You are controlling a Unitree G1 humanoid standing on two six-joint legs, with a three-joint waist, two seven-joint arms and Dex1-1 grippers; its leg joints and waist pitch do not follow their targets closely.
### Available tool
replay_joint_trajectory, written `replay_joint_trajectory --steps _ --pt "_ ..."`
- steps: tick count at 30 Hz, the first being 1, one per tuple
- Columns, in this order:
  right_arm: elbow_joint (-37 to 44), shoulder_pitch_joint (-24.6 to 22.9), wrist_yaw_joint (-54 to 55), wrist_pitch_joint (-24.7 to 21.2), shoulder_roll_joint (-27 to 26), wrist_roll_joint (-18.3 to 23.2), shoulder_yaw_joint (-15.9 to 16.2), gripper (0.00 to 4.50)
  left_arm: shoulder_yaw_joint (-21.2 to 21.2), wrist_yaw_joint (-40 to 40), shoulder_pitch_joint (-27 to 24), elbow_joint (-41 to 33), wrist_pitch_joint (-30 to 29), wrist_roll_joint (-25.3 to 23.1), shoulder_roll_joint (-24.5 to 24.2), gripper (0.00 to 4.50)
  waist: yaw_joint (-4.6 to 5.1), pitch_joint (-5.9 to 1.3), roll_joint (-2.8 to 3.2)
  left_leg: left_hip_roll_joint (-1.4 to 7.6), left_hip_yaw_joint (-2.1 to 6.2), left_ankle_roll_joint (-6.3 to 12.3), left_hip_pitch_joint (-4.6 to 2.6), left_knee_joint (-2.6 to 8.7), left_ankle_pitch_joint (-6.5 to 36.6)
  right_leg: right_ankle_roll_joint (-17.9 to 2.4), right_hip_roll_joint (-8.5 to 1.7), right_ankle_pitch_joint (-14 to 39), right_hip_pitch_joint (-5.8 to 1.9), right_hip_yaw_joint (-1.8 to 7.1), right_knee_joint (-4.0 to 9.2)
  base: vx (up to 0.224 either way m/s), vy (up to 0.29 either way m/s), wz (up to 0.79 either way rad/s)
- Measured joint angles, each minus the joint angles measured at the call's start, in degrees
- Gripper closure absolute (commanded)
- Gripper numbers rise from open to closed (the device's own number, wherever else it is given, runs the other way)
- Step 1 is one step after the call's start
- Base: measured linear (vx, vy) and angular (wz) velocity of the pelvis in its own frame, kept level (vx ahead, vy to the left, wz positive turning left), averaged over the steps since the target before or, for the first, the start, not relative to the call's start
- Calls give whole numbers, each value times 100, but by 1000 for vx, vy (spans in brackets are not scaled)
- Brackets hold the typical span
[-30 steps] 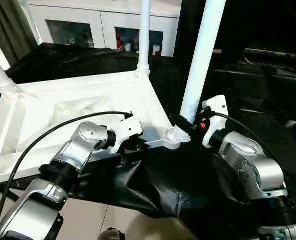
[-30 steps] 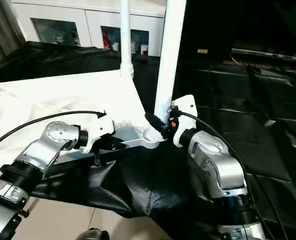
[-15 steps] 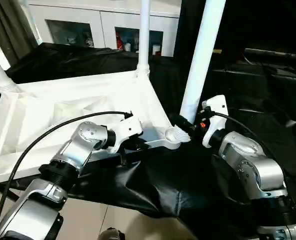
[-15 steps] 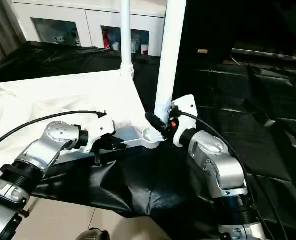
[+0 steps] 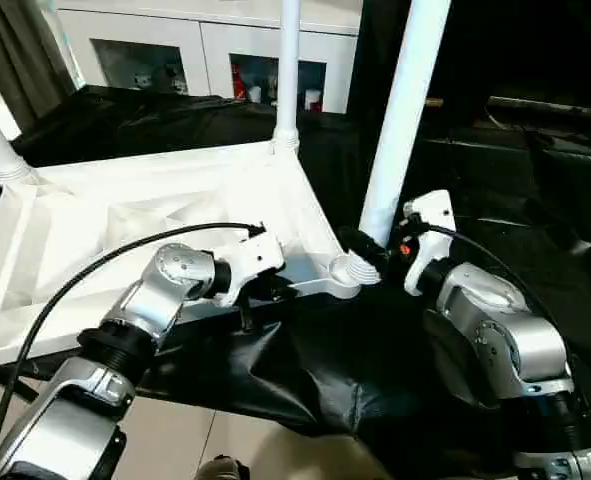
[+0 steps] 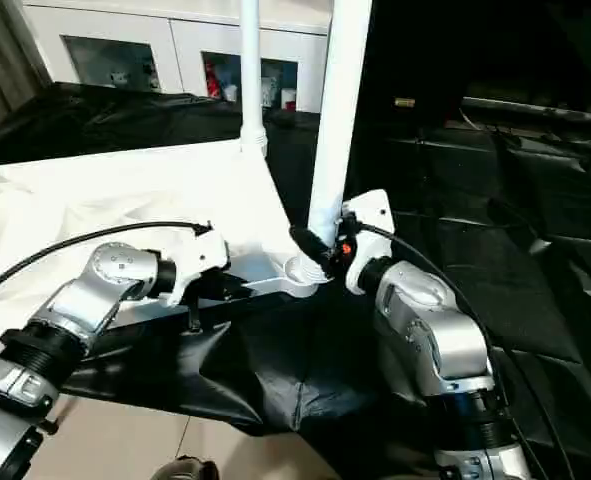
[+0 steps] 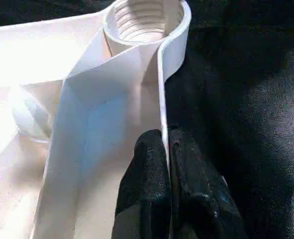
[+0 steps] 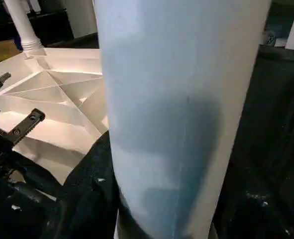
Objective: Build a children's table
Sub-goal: Insert table leg to table base
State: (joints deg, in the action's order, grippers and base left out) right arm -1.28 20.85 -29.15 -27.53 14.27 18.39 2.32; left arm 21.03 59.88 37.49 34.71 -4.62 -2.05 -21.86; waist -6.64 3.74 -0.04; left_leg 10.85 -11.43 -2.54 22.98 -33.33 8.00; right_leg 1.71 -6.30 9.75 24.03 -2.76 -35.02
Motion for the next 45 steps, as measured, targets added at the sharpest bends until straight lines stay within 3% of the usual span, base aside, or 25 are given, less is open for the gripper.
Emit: replay_joint_trajectory --steps 45 --pt "0 0 0 0 0 0 0 257 -1 0 0 0 4 0 0 450 -1 1 -1 -1 0 0 0 9 0 0 0 0 1 0 2 0 0 0"
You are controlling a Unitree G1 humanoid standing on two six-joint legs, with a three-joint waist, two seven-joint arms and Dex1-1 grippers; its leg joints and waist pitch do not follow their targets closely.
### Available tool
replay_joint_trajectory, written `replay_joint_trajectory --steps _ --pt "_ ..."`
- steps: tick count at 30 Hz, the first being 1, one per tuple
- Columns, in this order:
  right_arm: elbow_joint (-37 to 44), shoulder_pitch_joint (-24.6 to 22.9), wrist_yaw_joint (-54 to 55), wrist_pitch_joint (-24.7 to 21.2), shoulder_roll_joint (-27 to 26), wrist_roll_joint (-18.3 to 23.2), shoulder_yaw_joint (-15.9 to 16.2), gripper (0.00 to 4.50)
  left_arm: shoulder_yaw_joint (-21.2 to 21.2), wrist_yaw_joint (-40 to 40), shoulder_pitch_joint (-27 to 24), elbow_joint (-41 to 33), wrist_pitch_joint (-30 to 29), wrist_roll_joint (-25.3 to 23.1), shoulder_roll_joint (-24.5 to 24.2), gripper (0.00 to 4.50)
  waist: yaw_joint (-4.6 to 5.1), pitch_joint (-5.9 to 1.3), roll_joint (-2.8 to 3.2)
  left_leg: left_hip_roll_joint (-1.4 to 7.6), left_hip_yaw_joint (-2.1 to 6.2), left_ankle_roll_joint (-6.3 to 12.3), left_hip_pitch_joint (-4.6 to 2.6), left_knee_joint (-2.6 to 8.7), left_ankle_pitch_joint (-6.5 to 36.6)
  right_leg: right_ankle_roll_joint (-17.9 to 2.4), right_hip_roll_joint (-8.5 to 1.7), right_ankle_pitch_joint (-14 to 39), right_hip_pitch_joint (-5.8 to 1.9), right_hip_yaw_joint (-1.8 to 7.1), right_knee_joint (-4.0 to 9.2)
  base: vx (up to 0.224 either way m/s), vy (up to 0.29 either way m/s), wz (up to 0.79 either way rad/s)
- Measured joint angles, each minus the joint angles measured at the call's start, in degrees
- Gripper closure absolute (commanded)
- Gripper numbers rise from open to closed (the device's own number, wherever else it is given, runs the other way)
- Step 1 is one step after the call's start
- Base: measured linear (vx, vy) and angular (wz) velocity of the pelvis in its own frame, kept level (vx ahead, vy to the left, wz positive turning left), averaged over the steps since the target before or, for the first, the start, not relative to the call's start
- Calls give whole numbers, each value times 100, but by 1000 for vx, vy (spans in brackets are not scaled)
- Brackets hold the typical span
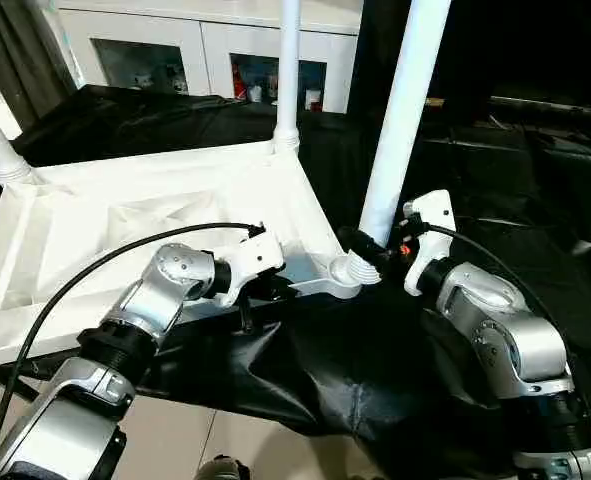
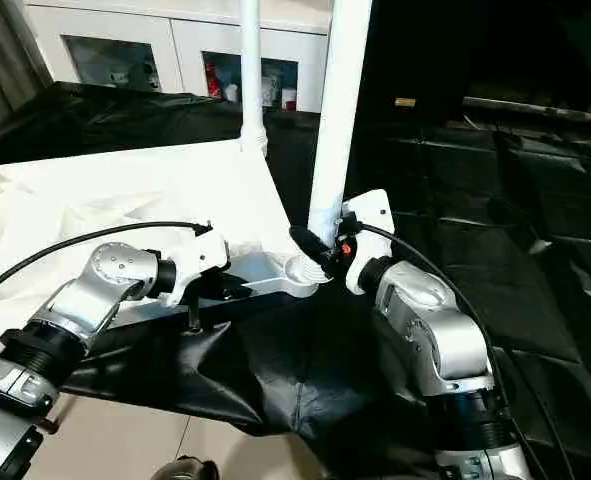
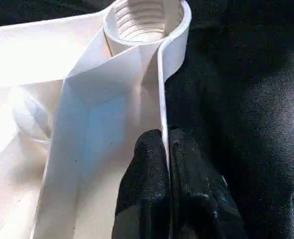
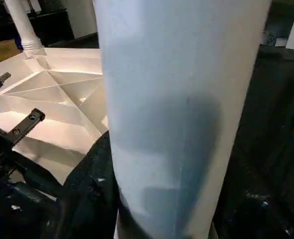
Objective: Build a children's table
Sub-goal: Insert table leg to table base
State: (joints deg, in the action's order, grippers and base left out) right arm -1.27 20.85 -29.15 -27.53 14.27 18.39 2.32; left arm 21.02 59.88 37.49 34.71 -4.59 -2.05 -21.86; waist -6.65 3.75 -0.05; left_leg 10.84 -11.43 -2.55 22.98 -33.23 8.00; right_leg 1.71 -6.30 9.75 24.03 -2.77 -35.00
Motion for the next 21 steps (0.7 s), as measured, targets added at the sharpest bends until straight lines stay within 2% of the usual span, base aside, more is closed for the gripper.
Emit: replay_joint_trajectory --steps 21 --pt "0 0 0 0 0 0 0 257 0 0 0 0 0 0 0 450 0 0 -1 0 0 0 0 1 0 0 0 0 0 0 0 0 0 0"
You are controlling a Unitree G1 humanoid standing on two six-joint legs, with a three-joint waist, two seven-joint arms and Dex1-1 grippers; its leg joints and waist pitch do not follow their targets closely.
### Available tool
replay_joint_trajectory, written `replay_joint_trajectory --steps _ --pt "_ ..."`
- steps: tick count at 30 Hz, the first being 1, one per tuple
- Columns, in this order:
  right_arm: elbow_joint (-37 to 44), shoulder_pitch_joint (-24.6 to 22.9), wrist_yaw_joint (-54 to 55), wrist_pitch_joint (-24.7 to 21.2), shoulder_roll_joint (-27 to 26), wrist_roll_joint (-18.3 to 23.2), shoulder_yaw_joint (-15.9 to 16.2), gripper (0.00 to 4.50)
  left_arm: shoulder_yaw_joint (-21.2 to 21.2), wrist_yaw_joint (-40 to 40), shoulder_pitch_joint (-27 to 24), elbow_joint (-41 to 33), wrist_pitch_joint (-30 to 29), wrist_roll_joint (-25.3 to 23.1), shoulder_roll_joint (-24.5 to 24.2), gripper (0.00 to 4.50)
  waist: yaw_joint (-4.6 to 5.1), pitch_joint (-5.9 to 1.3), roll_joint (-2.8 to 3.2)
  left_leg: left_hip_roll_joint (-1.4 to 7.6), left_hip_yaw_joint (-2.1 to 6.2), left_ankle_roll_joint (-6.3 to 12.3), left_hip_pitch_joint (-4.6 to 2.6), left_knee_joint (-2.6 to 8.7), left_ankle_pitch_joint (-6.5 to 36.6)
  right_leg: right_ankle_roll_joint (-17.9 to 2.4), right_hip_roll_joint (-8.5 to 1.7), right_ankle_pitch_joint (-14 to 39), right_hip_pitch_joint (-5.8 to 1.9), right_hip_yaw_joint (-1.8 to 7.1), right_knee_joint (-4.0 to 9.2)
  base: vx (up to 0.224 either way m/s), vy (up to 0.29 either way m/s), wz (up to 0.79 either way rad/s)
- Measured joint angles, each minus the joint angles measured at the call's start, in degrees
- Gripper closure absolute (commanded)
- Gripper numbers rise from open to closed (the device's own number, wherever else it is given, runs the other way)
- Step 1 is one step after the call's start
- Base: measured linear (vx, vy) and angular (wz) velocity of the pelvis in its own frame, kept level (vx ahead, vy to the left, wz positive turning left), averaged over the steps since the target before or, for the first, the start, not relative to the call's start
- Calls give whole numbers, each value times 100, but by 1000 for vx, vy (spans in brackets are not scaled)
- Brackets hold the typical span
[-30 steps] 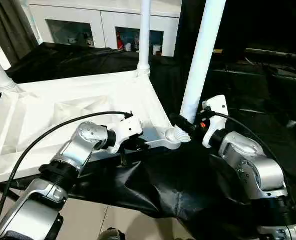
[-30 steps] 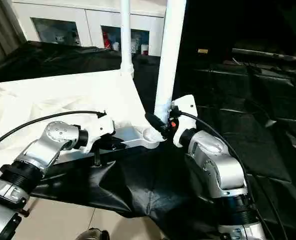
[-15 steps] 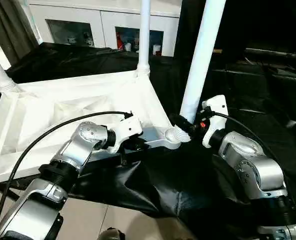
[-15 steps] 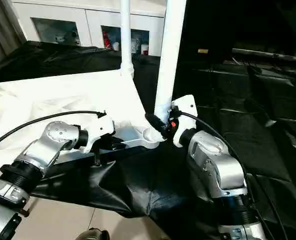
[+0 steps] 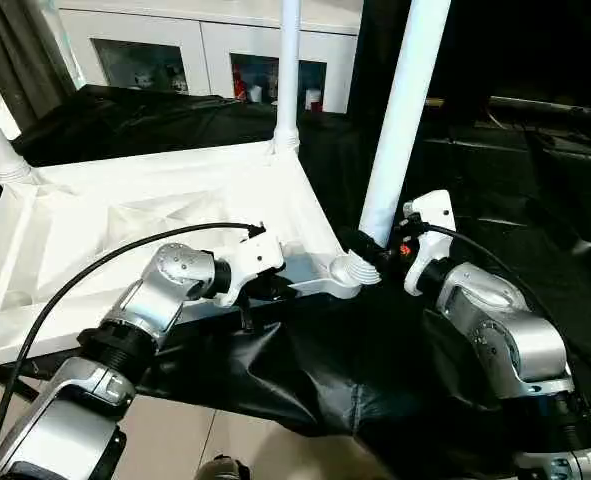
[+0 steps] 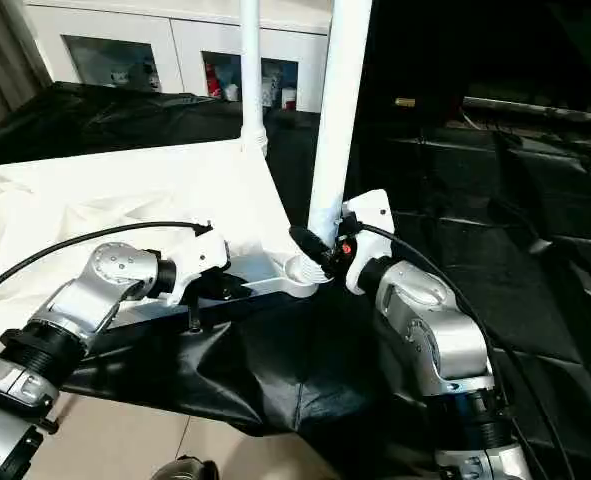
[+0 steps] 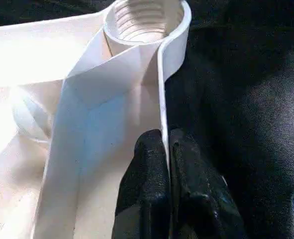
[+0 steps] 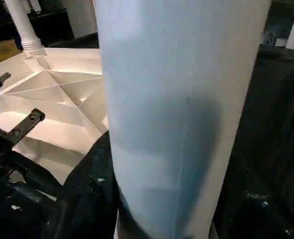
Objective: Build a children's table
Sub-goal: Insert table leg to table base
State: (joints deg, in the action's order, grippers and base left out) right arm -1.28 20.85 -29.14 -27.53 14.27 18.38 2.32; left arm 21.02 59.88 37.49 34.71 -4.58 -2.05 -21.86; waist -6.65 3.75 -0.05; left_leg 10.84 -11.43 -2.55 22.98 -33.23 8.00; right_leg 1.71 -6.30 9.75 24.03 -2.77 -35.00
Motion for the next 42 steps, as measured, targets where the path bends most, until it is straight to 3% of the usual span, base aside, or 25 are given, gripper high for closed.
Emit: replay_joint_trajectory --steps 42 --pt "0 0 0 0 0 0 0 257 0 0 0 0 0 0 0 450 0 0 -1 0 0 0 0 1 0 0 0 0 1 0 1 0 0 0"
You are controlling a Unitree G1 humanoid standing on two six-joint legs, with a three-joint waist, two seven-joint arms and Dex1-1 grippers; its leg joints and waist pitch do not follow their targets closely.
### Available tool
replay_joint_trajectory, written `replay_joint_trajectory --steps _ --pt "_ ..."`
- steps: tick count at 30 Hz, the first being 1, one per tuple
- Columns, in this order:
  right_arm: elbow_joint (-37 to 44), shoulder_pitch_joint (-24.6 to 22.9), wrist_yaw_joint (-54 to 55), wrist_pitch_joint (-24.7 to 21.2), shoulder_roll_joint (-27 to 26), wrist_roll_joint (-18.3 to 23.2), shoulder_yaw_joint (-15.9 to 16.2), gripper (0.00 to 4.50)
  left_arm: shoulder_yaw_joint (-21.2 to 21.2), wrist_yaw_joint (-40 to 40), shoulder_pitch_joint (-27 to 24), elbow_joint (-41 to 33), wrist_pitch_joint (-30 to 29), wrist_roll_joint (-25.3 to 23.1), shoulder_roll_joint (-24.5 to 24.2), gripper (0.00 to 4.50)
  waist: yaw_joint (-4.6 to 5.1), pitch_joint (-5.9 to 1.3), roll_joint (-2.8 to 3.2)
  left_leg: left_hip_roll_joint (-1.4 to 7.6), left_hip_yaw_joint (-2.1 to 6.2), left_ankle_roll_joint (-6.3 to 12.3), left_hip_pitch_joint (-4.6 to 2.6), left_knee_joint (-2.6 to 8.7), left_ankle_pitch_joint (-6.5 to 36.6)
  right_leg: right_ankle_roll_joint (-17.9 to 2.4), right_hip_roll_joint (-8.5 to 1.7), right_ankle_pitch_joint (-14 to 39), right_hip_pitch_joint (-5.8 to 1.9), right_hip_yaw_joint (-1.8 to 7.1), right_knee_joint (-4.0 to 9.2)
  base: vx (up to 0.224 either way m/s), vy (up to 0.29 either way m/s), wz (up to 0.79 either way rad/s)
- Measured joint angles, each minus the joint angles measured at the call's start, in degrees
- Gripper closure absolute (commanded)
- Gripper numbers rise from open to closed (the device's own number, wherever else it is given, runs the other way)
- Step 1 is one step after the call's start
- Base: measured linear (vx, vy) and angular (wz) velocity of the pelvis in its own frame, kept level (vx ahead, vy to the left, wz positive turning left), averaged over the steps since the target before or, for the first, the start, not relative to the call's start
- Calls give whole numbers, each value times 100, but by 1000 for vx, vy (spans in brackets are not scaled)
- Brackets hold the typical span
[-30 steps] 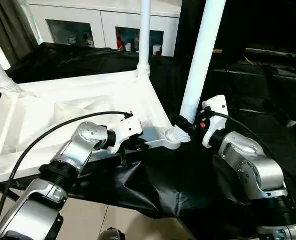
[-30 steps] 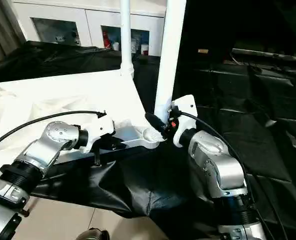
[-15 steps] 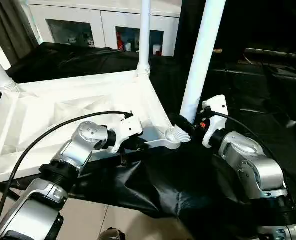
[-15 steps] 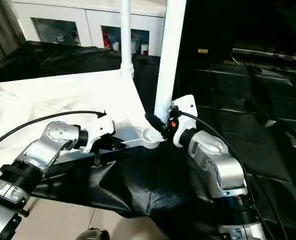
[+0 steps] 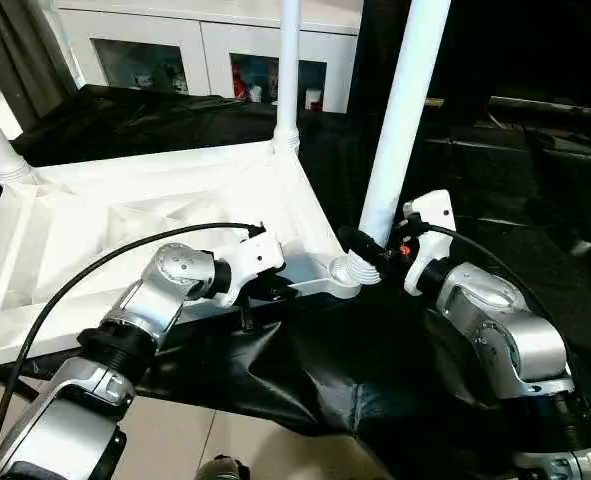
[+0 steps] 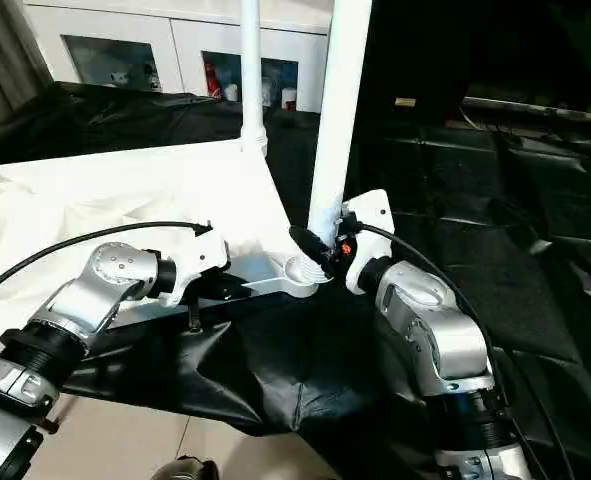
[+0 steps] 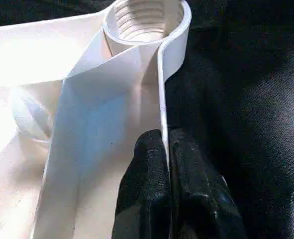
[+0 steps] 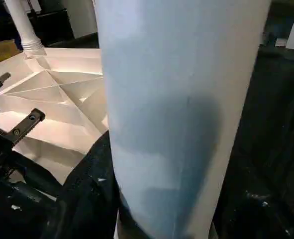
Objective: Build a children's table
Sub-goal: Insert table leg to table base
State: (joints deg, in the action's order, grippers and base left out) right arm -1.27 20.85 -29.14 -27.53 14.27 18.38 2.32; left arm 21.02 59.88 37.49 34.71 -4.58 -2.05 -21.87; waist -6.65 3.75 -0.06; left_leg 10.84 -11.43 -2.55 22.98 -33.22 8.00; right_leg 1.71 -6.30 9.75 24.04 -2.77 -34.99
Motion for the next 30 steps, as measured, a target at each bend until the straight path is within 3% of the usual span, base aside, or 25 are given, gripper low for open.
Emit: replay_joint_trajectory --steps 30 --pt "0 0 0 0 0 0 0 257 0 0 0 0 0 0 0 450 0 0 -1 0 0 0 0 2 0 0 0 0 1 0 1 0 0 0"
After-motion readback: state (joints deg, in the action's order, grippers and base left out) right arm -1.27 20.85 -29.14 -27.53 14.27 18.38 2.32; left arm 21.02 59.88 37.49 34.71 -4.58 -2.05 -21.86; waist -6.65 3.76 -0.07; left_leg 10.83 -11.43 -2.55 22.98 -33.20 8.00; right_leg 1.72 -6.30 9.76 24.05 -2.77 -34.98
